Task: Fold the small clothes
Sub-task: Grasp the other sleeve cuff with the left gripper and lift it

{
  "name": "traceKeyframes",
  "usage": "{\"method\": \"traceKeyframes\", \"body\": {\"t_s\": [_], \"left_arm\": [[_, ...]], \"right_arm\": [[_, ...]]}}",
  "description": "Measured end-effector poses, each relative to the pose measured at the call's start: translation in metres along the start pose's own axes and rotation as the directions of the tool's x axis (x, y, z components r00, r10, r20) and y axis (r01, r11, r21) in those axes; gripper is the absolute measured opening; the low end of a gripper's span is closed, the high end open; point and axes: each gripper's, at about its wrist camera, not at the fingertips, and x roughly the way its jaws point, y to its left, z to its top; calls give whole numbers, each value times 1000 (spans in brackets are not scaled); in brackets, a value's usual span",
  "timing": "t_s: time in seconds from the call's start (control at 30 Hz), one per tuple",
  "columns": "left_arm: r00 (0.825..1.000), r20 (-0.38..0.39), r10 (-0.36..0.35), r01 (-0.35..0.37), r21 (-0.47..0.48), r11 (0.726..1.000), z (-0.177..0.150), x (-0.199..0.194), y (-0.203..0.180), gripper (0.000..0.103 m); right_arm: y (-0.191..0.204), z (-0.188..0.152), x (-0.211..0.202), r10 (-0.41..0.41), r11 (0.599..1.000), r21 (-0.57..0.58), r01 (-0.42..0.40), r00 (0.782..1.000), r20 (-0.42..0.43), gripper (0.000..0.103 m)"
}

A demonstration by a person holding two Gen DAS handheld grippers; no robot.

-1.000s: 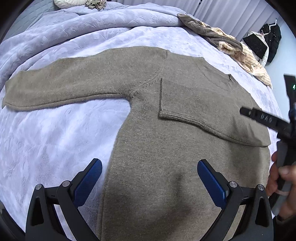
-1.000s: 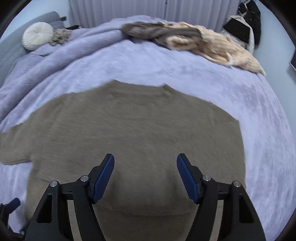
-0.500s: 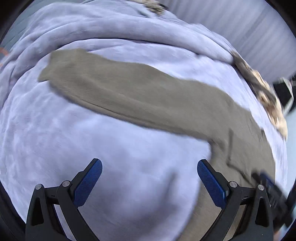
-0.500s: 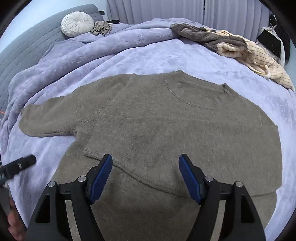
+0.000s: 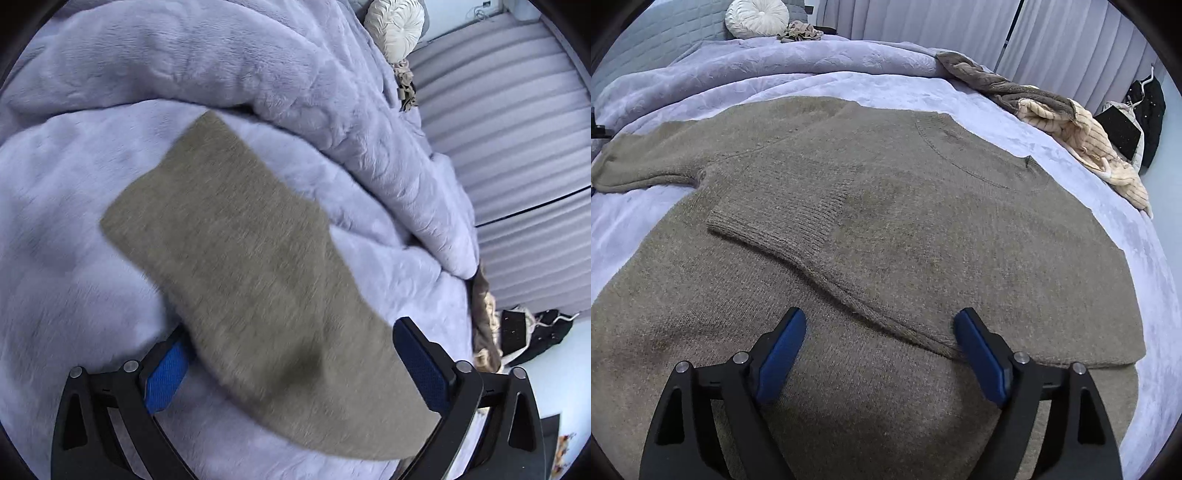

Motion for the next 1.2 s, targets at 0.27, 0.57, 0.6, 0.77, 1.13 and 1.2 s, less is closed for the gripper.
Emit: {"method": "traceKeyframes", "body": {"t_s": [0.27, 0.57, 0.6, 0.77, 1.13, 1.2], "left_arm": [[988, 109, -113, 121, -73, 990, 6, -23, 36, 12], [987, 159, 9, -34, 153, 988, 1, -40, -12, 9], [989, 148, 18, -42, 162, 986, 2, -37, -13, 9], [992, 118, 42, -56, 115, 992, 8, -21, 7, 8], [981, 56, -187, 193, -131, 972, 21, -4, 68, 8], [975, 55, -216, 222, -143, 965, 25, -3, 70, 8]], "right_arm": [[3, 0, 3, -14, 1000, -5, 14, 1000, 5, 87], [-8, 29, -15, 95, 992, 87, -92, 995, -34, 87], [-9, 37, -18, 102, 990, 103, -99, 995, -23, 88], [-2, 65, -14, 98, 989, 112, -94, 995, -27, 88], [22, 64, 3, 103, 994, 52, -99, 991, -86, 87], [22, 64, 2, 105, 993, 53, -101, 991, -87, 88]]}}
